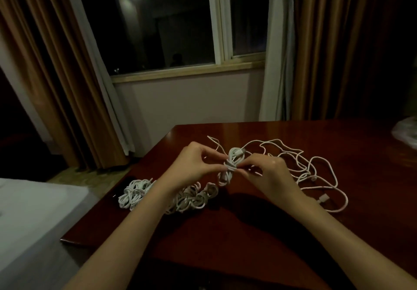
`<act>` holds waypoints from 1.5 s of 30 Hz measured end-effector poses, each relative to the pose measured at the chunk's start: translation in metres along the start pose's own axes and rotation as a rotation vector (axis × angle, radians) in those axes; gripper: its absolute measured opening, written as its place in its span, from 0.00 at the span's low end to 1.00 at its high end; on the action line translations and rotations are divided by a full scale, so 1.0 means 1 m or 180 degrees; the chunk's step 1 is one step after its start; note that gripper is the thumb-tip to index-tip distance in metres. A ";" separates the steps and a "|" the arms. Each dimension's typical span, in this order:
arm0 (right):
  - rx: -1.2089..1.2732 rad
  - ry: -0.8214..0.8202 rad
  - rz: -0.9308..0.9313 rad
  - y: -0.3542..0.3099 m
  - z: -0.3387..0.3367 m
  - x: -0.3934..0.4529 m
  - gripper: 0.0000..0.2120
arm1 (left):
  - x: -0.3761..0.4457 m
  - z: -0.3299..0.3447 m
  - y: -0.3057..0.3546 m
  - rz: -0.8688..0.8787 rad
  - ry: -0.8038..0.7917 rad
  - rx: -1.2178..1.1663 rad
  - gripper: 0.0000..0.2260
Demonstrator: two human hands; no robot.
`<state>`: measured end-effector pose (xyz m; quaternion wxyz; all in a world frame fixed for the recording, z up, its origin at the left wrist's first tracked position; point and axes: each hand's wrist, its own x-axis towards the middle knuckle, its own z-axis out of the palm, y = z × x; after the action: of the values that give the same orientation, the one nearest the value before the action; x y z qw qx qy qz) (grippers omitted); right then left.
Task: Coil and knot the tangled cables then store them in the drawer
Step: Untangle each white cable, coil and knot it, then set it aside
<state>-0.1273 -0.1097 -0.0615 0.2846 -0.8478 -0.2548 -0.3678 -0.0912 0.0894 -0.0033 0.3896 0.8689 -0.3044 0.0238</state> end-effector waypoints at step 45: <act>-0.0586 -0.0668 0.2002 0.120 -0.093 -0.009 0.05 | 0.115 0.145 0.036 0.0803 -0.0771 0.1433 0.17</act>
<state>-0.1002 -0.2595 -0.0511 0.2786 -0.9402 0.0253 -0.1943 -0.0458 -0.0877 -0.0483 0.1416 0.8854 -0.4414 0.0352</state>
